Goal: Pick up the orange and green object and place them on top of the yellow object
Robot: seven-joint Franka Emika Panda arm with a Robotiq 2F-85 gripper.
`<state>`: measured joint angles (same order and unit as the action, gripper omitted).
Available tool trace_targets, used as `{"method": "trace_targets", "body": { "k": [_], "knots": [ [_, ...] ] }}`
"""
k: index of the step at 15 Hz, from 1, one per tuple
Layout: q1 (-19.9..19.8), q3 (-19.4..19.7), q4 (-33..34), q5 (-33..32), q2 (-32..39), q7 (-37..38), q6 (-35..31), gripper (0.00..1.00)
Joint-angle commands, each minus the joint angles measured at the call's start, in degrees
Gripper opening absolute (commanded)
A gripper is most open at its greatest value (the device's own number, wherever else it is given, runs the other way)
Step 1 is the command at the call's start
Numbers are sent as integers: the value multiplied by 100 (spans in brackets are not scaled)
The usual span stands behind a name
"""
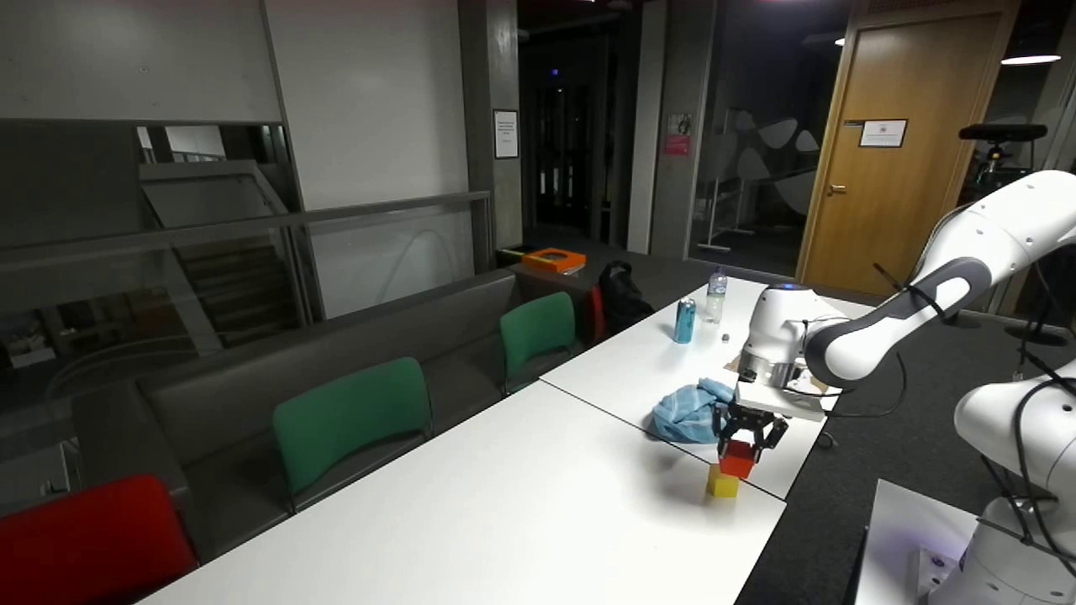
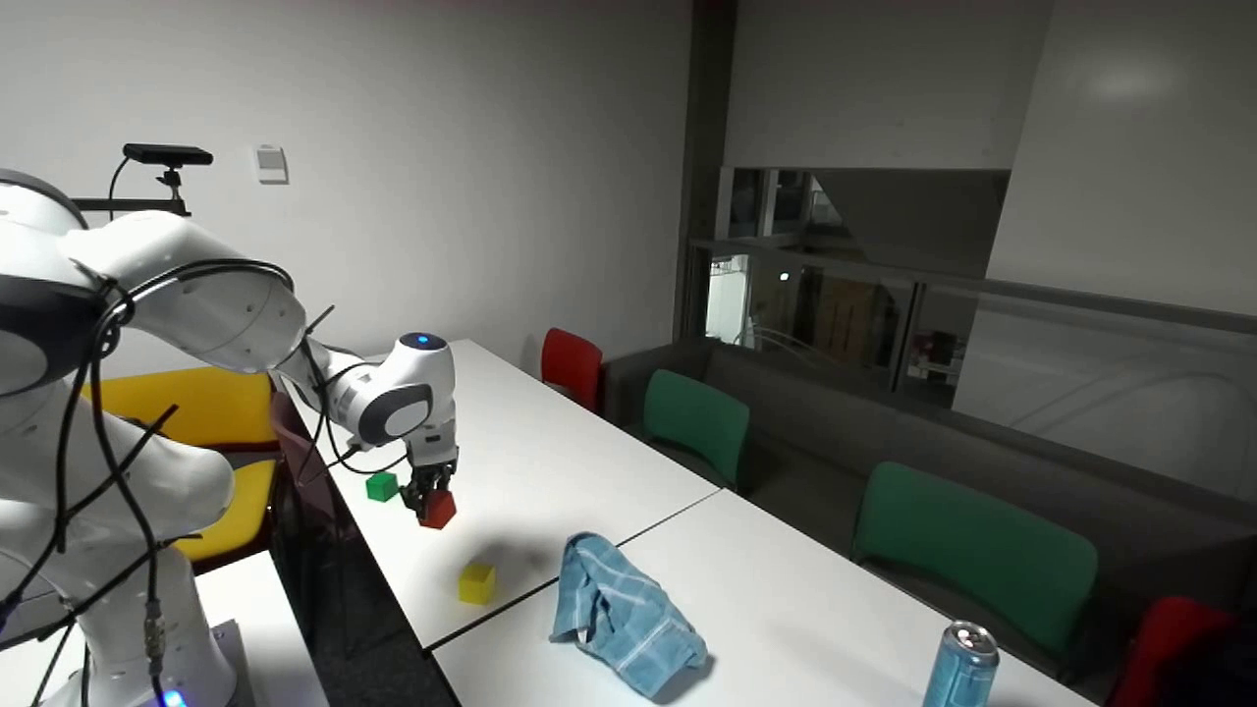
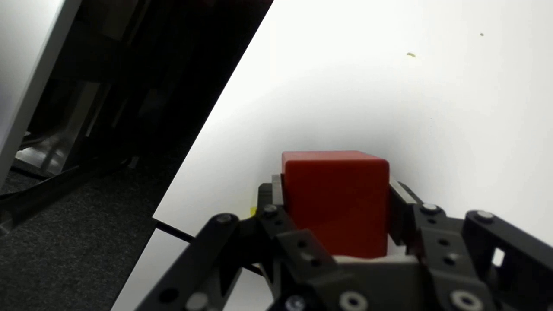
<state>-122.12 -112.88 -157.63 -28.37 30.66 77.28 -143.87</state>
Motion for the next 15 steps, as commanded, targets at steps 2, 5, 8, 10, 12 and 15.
{"method": "trace_targets", "body": {
  "k": [2,5,8,10,12,15],
  "knots": [
    [-545,-255,-83,290,214,-732,257,30],
    [-632,-221,-44,400,137,-1145,335,30],
    [-645,-185,18,521,32,-1497,451,30],
    [-657,-163,54,559,-71,-1660,486,30],
    [-675,-152,86,572,-166,-1752,497,30],
    [-661,-159,150,508,-396,-1766,435,30]
  ]
}}
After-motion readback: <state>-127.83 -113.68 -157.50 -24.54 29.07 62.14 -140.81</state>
